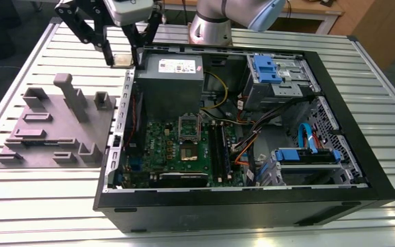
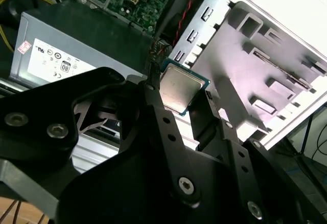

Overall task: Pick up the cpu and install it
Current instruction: 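Pick up the cpu and move it towards the insertion slot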

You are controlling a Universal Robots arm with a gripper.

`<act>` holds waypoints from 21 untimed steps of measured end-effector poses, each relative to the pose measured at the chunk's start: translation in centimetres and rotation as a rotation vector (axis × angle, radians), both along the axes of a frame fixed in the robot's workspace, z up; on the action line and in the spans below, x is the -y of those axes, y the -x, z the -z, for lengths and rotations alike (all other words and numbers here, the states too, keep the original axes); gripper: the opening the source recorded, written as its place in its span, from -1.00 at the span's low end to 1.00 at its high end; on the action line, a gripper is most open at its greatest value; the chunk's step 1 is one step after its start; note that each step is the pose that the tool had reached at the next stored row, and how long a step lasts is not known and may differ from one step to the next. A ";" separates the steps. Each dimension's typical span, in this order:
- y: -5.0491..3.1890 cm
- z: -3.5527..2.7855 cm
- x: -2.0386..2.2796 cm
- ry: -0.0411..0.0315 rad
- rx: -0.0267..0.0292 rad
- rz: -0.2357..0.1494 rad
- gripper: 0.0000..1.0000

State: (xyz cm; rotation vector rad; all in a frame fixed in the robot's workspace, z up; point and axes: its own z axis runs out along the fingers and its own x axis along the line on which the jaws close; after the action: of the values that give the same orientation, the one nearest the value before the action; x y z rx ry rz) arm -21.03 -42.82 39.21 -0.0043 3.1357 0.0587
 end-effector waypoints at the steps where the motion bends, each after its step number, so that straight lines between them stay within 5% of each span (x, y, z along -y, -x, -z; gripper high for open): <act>1: -0.16 0.00 0.00 0.0000 0.0000 0.000 -0.06; 21: -3.09 0.01 0.01 0.0000 0.0000 0.001 -0.06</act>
State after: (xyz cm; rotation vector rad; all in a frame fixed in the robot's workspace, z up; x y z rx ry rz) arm -17.94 -42.83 39.20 -0.0033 3.1357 0.0587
